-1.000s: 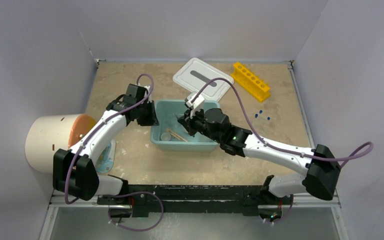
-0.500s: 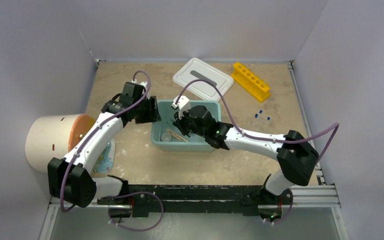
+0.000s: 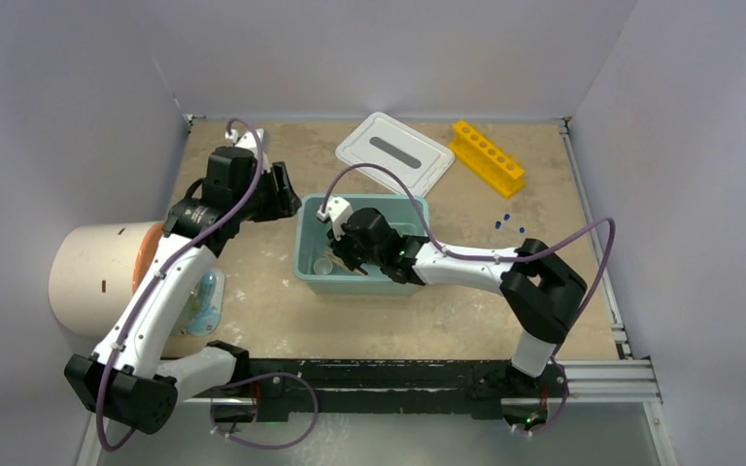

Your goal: Organize the chemistry lab equipment

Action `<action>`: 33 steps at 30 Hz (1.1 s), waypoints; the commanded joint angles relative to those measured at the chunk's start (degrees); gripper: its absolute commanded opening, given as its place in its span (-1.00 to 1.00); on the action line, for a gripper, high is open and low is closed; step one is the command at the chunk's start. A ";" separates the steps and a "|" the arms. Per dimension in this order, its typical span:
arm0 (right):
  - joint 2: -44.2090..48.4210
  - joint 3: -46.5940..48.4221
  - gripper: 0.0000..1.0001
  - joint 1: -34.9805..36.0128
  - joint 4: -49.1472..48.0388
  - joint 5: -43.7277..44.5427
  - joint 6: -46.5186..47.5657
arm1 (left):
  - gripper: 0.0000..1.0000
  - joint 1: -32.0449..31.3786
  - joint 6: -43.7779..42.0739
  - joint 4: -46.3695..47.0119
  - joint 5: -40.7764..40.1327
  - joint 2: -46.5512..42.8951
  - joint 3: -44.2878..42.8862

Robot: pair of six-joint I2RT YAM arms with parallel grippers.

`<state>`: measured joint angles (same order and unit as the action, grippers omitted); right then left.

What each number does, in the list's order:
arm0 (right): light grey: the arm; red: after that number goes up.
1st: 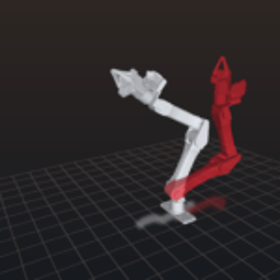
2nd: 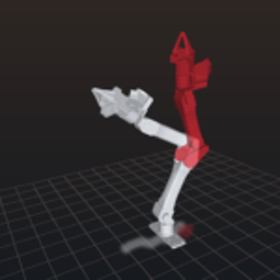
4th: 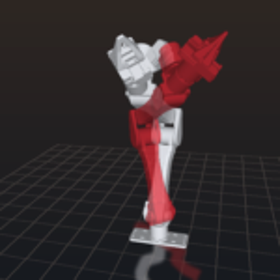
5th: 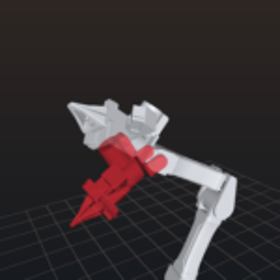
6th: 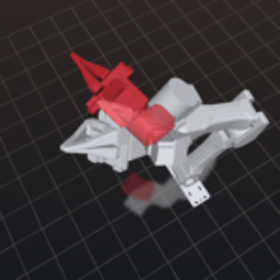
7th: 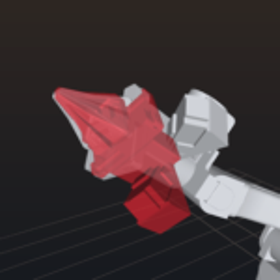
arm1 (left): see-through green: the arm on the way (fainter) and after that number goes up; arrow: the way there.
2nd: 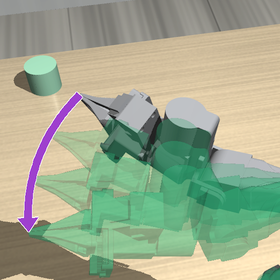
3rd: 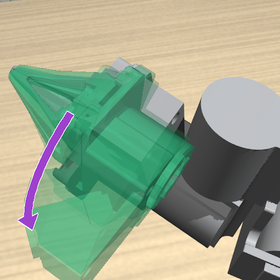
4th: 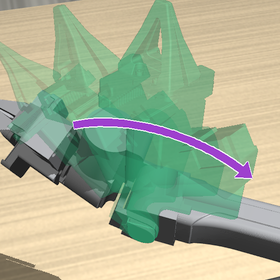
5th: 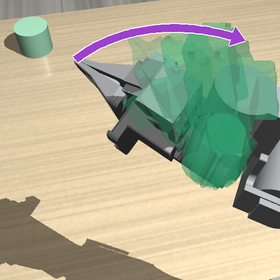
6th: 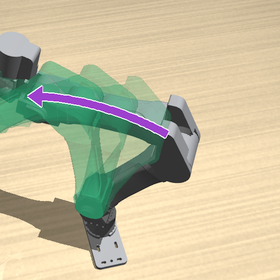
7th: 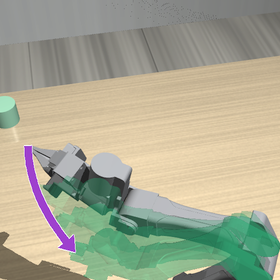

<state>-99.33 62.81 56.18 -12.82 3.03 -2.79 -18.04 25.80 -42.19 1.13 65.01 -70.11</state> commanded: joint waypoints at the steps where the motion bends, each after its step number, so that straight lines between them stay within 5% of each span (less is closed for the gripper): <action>1: -0.55 2.67 -1.00 -0.28 1.07 0.25 1.20 | 0.06 -0.06 -1.10 -0.04 -0.97 -0.93 -1.62; 5: -1.25 2.95 -0.94 -0.22 1.32 -0.09 0.82 | 0.06 -0.07 -1.24 0.16 -2.65 -2.20 -0.76; 17: 4.22 4.05 -0.32 -0.32 3.33 0.34 -0.99 | 0.10 -0.06 -3.74 0.80 -6.18 -3.04 -4.11; 26: 17.87 6.89 0.05 -2.52 5.32 7.74 -0.95 | 0.18 -0.06 -8.14 2.40 -3.64 -1.46 -12.81; 33: 22.81 12.48 0.31 -4.51 4.52 21.39 -0.92 | 0.21 -0.06 -11.34 5.29 1.86 3.17 -21.61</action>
<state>-79.20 71.31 52.88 -6.48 14.81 -3.68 -18.02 17.76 -41.69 -1.19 66.17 -86.24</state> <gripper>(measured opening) 0.626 0.598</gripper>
